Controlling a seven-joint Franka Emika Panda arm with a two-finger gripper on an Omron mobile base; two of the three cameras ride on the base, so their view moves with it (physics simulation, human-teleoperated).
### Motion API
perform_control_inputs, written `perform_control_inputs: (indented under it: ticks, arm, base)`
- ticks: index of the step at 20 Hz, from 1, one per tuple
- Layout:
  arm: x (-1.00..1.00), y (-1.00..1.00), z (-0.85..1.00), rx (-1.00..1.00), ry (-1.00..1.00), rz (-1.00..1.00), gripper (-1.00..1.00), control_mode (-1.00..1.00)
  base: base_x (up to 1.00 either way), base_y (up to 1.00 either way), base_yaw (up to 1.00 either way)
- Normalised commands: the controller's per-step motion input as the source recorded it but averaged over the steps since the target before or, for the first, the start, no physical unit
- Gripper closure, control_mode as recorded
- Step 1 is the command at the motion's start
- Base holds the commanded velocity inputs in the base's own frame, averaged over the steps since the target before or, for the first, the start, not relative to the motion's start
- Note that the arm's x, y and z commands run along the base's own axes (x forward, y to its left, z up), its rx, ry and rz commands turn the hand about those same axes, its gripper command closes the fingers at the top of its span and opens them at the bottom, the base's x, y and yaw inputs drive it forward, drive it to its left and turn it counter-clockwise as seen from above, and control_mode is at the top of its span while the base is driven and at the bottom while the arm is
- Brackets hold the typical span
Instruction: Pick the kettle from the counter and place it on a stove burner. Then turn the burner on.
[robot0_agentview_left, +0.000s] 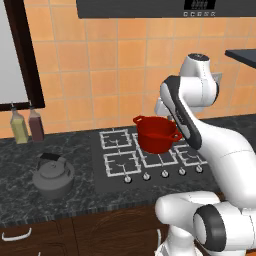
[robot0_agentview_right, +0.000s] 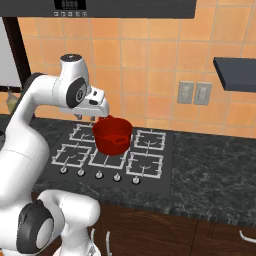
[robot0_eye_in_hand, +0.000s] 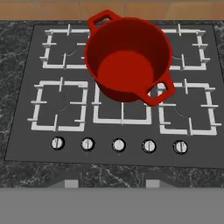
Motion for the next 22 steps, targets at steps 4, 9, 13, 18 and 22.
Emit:
perform_control_inputs:
  ticks: [4, 9, 13, 18, 22]
  arm:
    - [-0.37, 0.24, 0.0, -0.04, -0.17, 0.03, -1.0, -1.0]
    - [-0.7, 1.0, -0.02, -0.03, -0.25, 0.23, -1.0, -1.0]
    - [-0.57, 1.0, -0.07, -0.02, -0.13, 0.24, -1.0, -1.0]
    - [-0.51, 1.0, -0.05, -0.03, -0.08, 0.25, -1.0, -1.0]
    - [-0.32, 1.0, -0.01, 0.0, -0.04, 0.23, -1.0, -1.0]
  base:
    - [0.0, 0.0, 0.0]
    - [0.0, 0.0, 0.0]
    - [0.0, 0.0, 0.0]
    - [0.0, 0.0, 0.0]
    - [0.0, 0.0, 0.0]
